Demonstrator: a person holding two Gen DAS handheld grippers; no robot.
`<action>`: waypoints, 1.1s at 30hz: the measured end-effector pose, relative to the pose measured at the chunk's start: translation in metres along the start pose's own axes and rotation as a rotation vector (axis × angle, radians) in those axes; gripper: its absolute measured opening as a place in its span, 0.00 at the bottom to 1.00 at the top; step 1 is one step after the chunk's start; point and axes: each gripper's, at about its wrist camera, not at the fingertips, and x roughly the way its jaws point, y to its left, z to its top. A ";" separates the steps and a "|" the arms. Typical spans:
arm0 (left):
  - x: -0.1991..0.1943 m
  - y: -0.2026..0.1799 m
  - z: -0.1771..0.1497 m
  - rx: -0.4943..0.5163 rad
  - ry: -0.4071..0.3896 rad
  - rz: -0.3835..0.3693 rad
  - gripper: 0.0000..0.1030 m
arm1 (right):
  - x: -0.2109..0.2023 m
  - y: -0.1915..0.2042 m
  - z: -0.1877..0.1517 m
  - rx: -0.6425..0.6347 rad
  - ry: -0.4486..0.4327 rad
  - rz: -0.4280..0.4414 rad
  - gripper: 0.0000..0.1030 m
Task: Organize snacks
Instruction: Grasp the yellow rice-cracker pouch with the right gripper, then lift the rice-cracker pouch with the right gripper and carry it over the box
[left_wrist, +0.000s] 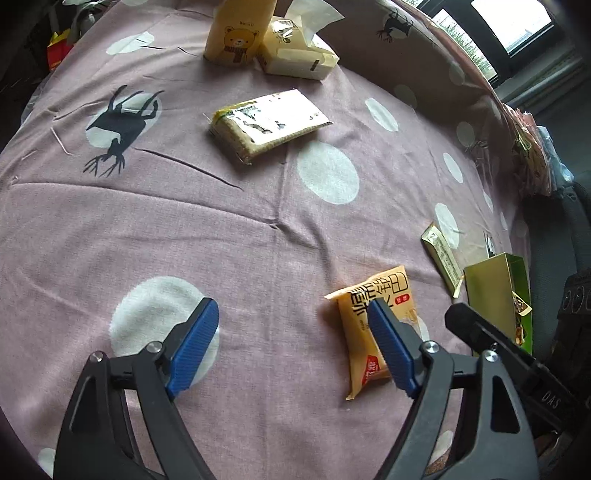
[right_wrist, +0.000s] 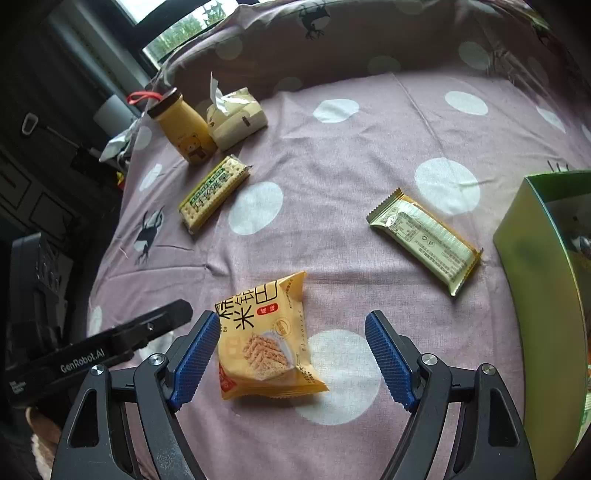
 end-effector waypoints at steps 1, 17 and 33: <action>0.002 -0.005 -0.002 0.008 0.018 -0.022 0.79 | -0.003 -0.007 0.002 0.041 -0.010 0.048 0.79; 0.030 -0.050 -0.024 0.081 0.126 -0.135 0.40 | 0.044 -0.009 0.004 0.111 0.122 0.211 0.53; -0.006 -0.086 -0.034 0.256 -0.117 -0.083 0.36 | 0.005 0.003 0.003 0.044 -0.034 0.159 0.53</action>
